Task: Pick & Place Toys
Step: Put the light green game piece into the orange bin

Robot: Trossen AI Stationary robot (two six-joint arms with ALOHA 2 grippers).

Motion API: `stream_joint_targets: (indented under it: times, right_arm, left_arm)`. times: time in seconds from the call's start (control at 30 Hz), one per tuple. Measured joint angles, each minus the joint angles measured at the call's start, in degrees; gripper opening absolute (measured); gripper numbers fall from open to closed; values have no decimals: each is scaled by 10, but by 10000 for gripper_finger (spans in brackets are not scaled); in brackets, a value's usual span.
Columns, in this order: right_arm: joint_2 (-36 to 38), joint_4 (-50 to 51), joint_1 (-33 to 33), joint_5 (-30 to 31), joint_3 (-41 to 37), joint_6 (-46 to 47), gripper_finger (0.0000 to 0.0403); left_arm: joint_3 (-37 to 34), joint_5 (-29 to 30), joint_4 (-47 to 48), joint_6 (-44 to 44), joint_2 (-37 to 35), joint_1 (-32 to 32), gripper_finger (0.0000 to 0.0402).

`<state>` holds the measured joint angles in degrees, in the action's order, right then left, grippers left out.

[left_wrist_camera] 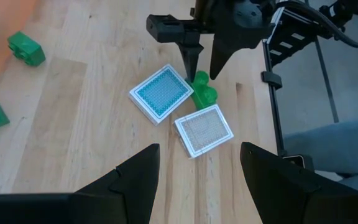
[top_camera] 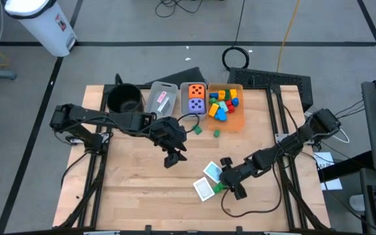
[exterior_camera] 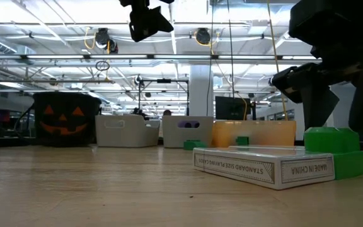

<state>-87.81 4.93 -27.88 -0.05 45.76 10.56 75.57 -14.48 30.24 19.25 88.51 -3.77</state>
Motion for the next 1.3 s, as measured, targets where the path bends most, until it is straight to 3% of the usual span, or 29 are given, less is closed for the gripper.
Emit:
stream_joint_targets:
  times: [0.43, 0.77, 1.03, 1.3]
  right_arm:
    - [-30, -4, -7, 0, 0, 21, 183]
    - [-28, -7, -7, -1, 0, 22, 99]
    - [-20, -2, -7, -2, 0, 64, 99]
    - [38, 14, -7, -2, 0, 106, 99]
  left_arm:
    - [0, 0, 0, 4, 0, 0, 232]
    - [0, 0, 0, 1, 0, 0, 232]
    - [0, 0, 0, 3, 0, 0, 232]
    - [0, 0, 0, 2, 0, 0, 232]
